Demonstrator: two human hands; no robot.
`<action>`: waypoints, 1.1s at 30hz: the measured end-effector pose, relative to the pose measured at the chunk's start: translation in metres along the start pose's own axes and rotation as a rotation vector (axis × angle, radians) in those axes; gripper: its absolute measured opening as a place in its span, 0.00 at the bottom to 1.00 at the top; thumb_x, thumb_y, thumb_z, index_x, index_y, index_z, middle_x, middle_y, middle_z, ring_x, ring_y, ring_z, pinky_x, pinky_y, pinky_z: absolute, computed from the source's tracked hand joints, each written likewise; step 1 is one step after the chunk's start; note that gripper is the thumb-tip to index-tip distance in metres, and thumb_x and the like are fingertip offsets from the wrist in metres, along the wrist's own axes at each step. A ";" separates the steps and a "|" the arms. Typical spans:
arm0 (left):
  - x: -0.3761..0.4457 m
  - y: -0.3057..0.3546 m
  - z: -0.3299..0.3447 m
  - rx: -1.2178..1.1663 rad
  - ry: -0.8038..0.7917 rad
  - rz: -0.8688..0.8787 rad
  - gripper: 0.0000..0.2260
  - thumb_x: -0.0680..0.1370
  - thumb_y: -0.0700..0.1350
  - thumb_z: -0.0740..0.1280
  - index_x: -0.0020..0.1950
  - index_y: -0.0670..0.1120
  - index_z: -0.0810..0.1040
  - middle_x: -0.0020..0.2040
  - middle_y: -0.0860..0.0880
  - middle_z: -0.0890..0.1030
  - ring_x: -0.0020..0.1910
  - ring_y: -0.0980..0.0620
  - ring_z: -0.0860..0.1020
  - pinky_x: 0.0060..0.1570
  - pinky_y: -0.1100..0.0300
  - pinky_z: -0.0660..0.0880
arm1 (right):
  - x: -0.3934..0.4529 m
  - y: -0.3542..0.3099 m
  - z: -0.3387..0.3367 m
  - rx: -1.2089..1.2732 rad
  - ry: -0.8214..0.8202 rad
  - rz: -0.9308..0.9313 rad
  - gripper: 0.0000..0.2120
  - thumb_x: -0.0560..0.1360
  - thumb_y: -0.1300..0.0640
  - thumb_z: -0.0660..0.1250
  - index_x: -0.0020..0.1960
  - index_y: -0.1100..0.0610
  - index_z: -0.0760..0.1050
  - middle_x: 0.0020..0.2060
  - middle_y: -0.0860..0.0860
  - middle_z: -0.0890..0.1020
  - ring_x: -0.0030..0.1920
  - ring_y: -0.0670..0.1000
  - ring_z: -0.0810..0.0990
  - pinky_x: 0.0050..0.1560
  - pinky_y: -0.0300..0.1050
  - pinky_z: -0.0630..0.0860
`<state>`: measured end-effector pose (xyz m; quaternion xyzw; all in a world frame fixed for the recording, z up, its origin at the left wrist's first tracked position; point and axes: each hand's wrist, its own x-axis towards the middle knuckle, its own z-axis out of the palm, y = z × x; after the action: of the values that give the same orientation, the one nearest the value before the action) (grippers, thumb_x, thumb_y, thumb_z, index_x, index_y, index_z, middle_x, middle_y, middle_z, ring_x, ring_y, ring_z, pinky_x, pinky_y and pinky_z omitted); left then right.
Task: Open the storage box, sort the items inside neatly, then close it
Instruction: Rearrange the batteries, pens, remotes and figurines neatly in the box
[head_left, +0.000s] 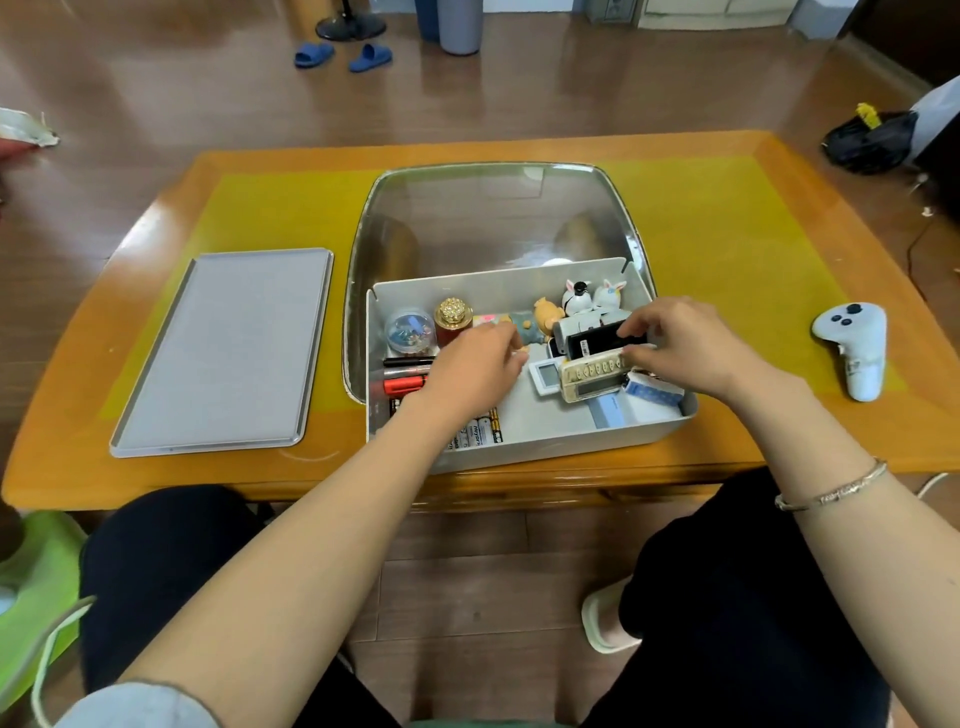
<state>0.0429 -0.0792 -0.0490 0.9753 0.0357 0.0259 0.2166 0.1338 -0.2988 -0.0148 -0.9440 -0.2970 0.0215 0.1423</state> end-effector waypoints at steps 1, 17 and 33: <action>0.003 0.006 0.002 -0.034 -0.026 0.007 0.12 0.81 0.51 0.61 0.58 0.45 0.75 0.54 0.47 0.79 0.53 0.48 0.76 0.51 0.51 0.75 | -0.002 0.002 -0.002 -0.012 -0.010 0.010 0.10 0.70 0.51 0.72 0.50 0.52 0.80 0.45 0.50 0.80 0.51 0.53 0.76 0.54 0.49 0.70; 0.018 0.034 0.026 -0.195 -0.230 0.014 0.10 0.74 0.53 0.71 0.46 0.50 0.73 0.40 0.54 0.75 0.40 0.54 0.73 0.37 0.58 0.69 | -0.012 -0.002 -0.009 -0.105 -0.069 0.010 0.19 0.69 0.42 0.72 0.55 0.51 0.80 0.47 0.51 0.82 0.53 0.56 0.76 0.49 0.48 0.68; -0.042 -0.025 -0.021 -0.457 0.084 -0.238 0.04 0.81 0.47 0.62 0.53 0.48 0.73 0.42 0.55 0.78 0.35 0.61 0.76 0.23 0.73 0.67 | -0.009 -0.027 0.003 0.212 0.069 0.153 0.11 0.69 0.54 0.72 0.50 0.56 0.81 0.33 0.48 0.79 0.41 0.50 0.78 0.40 0.38 0.67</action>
<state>-0.0021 -0.0511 -0.0422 0.8880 0.1522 0.0482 0.4312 0.1105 -0.2819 -0.0105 -0.9437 -0.2152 0.0309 0.2495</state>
